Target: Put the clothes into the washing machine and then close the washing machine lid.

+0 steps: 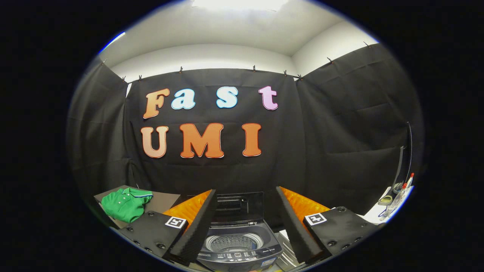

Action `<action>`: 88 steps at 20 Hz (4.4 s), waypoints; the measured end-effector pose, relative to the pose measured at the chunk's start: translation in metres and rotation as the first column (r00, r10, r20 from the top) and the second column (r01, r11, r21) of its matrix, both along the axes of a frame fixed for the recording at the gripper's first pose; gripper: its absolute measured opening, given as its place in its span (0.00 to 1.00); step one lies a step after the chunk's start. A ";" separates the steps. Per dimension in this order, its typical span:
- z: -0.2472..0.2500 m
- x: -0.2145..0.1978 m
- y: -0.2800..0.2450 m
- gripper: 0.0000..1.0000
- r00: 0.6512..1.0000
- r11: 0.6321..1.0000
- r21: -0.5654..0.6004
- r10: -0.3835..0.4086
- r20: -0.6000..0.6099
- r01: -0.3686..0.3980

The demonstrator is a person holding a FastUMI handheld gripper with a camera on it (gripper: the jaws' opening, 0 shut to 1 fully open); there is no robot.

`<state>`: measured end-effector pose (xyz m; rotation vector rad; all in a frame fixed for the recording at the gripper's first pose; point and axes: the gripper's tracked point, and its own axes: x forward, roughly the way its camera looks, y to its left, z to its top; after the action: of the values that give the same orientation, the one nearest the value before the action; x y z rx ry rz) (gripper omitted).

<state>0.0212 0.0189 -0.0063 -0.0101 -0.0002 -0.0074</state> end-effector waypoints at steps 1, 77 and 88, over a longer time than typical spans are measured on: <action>0.001 0.003 0.001 0.98 1.000 1.000 0.002 0.004 0.000 -0.004; -0.207 0.086 0.489 0.25 0.750 0.859 0.124 0.497 -0.436 -0.497; -0.138 0.082 0.484 0.16 0.791 0.810 0.235 0.581 -0.191 -0.538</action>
<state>0.1029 0.5030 -0.1441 0.1613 0.2581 0.5989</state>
